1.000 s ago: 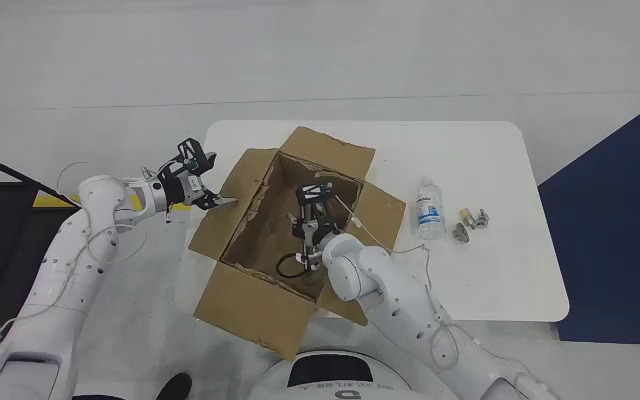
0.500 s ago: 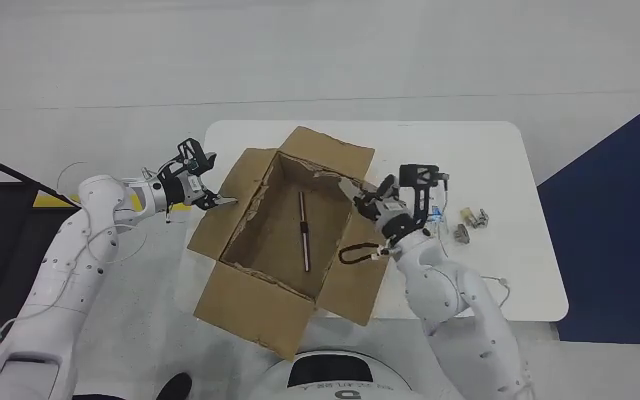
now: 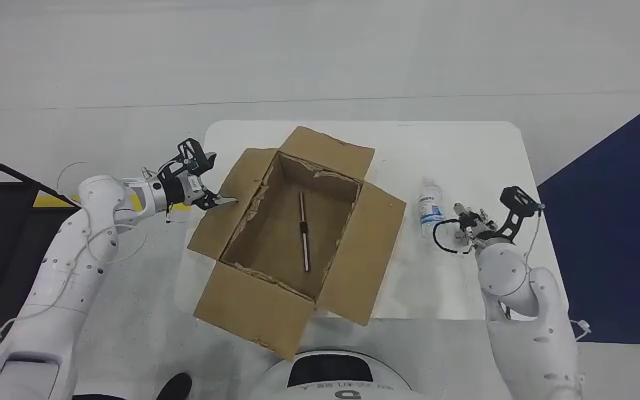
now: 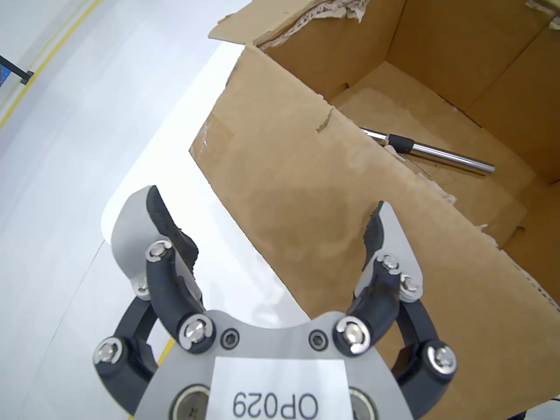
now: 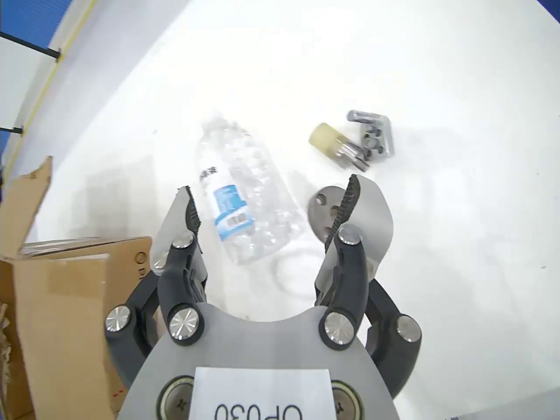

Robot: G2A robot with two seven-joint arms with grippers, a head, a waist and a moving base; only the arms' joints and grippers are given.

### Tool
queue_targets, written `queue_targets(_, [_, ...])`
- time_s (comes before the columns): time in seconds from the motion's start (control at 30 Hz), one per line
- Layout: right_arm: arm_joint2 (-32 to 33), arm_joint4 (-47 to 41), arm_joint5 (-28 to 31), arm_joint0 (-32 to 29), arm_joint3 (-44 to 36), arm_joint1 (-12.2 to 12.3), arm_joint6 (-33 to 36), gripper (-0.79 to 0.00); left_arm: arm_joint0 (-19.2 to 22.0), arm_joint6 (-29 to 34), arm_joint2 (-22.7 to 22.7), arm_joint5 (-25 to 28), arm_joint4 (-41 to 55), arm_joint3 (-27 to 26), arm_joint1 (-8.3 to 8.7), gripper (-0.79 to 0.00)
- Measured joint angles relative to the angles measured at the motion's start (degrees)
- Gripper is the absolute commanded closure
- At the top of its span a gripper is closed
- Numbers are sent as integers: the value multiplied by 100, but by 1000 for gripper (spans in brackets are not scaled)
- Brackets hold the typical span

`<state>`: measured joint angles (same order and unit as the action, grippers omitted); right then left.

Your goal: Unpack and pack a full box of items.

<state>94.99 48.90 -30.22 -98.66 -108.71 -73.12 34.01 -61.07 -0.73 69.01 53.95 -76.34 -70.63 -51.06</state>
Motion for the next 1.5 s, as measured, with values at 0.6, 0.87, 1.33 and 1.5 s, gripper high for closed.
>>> queue_targets(0.6, [-199,982,-256,498,766,82,1165,-326,0,0,0,0,0,0,0,-785])
queue_targets(0.87, [-336,1085,-204,609,870,77,1281,-305,0,0,0,0,0,0,0,-785])
queue_targets(1.33, [-426,1123,-295,603,928,59,1376,0,0,0,0,0,0,0,0,-785])
queue_targets(1.5, [-301,982,-367,415,723,46,1163,0,0,0,0,0,0,0,0,-785])
